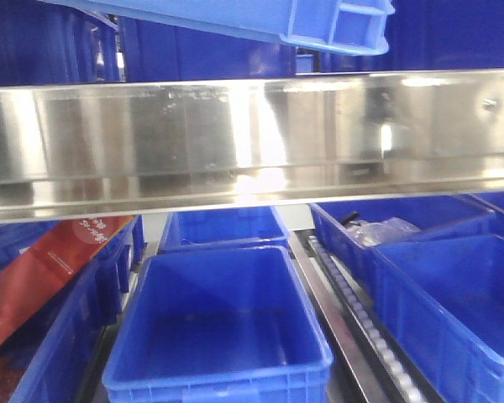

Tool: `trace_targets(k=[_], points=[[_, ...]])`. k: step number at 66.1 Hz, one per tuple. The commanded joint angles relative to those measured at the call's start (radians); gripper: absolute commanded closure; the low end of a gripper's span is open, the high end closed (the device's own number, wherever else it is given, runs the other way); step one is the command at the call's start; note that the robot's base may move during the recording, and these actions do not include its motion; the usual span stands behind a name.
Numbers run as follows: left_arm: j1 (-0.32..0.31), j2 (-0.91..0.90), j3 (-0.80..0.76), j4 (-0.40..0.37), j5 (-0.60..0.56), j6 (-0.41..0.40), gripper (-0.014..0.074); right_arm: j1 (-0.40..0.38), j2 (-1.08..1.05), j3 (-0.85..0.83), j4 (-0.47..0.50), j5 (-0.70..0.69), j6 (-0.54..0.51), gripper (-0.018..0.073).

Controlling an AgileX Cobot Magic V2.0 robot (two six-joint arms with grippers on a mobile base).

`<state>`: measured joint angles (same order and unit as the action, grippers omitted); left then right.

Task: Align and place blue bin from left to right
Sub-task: 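Lower the held blue bin onto the rack's upper shelf with both grippers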

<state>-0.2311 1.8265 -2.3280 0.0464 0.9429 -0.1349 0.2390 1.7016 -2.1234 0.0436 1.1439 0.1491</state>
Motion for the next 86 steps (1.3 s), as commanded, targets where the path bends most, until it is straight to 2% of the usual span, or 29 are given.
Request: trace_targets(k=[1,86], points=[[-0.002,-0.03,-0.019,-0.012,-0.207,-0.006,0.0708,0.002,-0.024,-0.02,0.005,-0.06,-0.037,0.0627],[-0.002,-0.03,-0.019,-0.014,-0.21,-0.006,0.0708,0.002,-0.024,-0.02,0.005,-0.06,-0.037,0.0627]])
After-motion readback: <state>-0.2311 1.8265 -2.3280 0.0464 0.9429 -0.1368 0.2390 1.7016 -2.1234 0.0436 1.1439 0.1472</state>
